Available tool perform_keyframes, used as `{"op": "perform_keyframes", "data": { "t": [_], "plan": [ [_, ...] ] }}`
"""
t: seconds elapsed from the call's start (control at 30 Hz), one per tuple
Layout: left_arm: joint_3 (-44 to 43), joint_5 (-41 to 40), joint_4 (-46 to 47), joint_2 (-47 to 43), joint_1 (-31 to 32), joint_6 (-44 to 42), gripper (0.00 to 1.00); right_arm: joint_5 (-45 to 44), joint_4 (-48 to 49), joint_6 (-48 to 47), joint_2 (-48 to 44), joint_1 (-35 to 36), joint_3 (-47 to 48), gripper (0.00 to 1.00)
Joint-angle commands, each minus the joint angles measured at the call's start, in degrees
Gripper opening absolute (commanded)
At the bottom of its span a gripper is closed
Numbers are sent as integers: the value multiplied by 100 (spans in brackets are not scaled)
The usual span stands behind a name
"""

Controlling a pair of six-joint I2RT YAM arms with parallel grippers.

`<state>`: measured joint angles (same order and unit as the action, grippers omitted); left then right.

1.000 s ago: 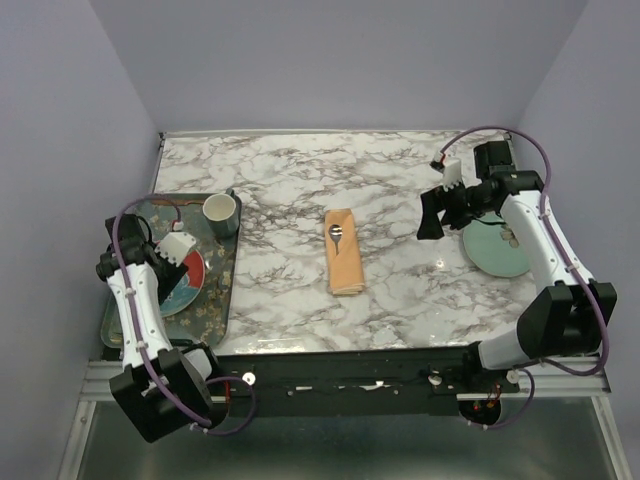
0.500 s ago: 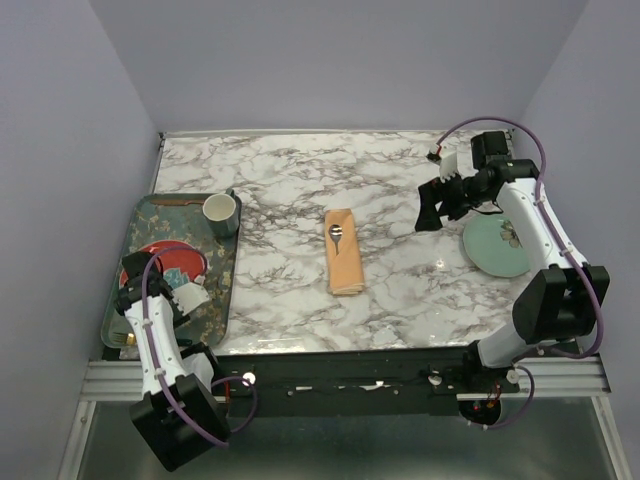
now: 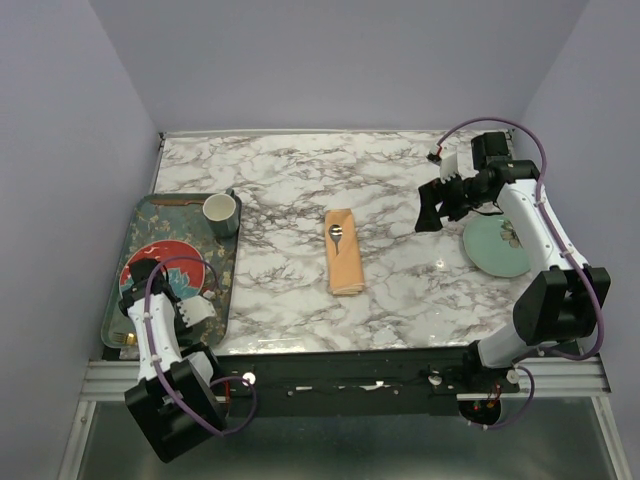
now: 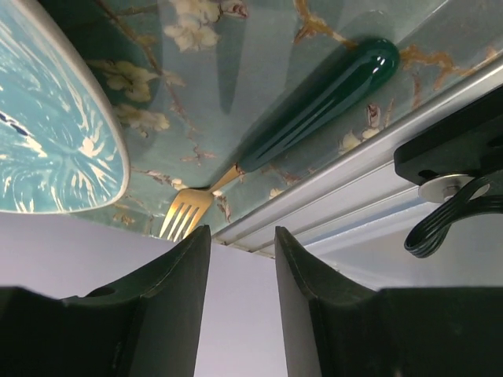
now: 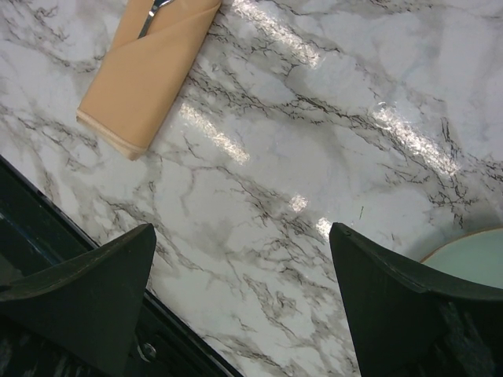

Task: Fold the napkin into a case and place the utensils inside
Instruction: Pick up the fork from the corner of the board.

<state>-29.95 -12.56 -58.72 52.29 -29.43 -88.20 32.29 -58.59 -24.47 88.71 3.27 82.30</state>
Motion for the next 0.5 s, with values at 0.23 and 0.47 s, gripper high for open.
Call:
{"op": "perform_keyframes", "data": {
  "t": [0.23,0.47],
  "plan": [
    [156,517,185,-78,-37,-926,43,-12,-170,65,-38,-37,84,100],
    [490,579,431,-105,-45,-1164,43,-48,-241,83,-20,-28,146,100]
  ]
}}
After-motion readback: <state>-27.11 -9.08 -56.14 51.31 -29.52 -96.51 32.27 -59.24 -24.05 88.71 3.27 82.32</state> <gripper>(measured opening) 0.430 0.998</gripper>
